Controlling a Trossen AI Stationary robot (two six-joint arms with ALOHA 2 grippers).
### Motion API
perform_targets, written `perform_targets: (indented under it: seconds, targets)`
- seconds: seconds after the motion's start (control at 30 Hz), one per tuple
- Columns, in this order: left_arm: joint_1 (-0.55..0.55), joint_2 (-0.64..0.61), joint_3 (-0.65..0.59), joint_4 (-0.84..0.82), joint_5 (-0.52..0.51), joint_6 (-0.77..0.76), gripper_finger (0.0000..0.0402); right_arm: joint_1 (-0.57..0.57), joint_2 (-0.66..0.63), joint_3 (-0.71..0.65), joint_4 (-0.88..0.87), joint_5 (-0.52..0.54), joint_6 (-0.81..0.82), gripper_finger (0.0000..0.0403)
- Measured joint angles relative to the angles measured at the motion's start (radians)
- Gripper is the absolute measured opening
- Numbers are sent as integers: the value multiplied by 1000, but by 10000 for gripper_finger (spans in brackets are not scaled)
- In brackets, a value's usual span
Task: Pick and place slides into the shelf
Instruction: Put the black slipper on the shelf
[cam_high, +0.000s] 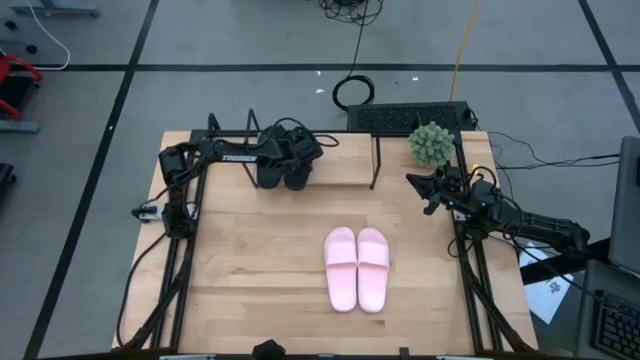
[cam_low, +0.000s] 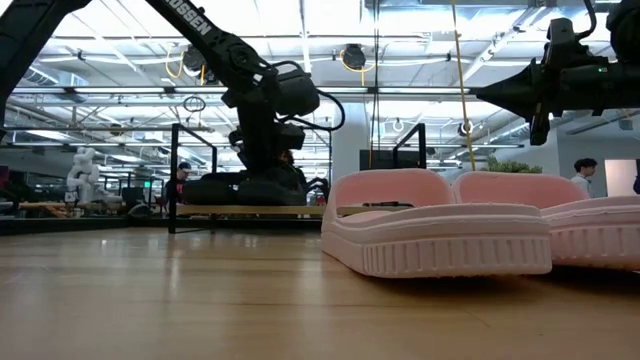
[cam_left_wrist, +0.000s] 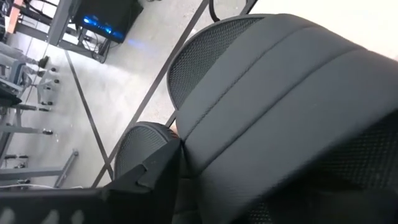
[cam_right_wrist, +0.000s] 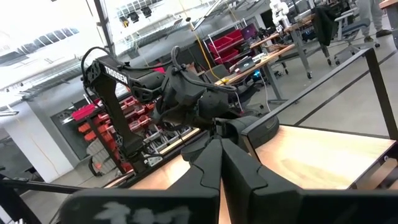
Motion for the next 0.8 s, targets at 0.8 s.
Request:
perform_targets:
  seconds: [0.8]
  targets:
    - [35,-2,1,0,-54,-99,214,0,0,0,0,0,-2,0]
